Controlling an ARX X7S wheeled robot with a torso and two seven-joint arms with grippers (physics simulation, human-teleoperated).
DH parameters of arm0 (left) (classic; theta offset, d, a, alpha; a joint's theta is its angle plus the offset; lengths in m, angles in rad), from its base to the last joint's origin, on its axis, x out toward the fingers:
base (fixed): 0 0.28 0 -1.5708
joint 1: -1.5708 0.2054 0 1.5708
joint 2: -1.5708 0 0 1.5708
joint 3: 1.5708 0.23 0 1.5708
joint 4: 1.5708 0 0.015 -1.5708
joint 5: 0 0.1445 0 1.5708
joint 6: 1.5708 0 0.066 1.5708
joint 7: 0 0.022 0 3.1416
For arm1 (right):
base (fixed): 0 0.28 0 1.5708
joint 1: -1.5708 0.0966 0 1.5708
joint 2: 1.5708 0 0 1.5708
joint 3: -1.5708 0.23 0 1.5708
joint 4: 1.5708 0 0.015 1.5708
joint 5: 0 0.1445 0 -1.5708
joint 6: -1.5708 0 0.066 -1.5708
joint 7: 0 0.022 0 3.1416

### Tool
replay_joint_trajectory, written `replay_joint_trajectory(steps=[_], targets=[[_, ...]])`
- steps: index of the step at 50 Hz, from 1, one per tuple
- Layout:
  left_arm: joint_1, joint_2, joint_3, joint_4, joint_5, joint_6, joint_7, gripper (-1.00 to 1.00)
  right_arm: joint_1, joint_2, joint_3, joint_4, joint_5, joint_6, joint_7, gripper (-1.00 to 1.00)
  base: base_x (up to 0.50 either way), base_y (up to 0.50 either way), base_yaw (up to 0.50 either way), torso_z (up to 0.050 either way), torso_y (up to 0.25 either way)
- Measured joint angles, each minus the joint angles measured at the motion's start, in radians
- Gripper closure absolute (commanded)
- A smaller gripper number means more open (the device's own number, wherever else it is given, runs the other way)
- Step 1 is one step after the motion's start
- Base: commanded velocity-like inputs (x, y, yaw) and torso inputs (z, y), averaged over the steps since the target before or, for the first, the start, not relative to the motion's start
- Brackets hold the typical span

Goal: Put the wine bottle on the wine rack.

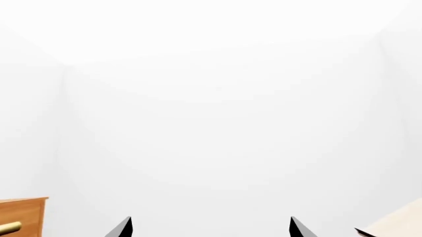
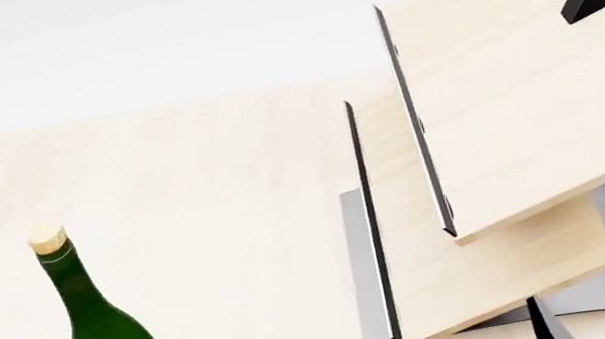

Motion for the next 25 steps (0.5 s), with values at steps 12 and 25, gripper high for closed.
replay_joint_trajectory(steps=[12, 25], targets=[[0.0, -0.003, 0.006, -0.004, 0.002, 0.004, -0.003, -1.0, 0.0, 0.003, -0.006, 0.005, -0.003, -0.005, 0.003, -1.0, 0.0, -0.08, 0.0, 0.0, 0.0], [0.001, -0.006, 0.012, -0.007, 0.004, 0.007, -0.007, -1.0, -0.001, 0.006, -0.012, 0.008, -0.006, -0.009, 0.007, -1.0, 0.0, -0.08, 0.0, 0.0, 0.0]])
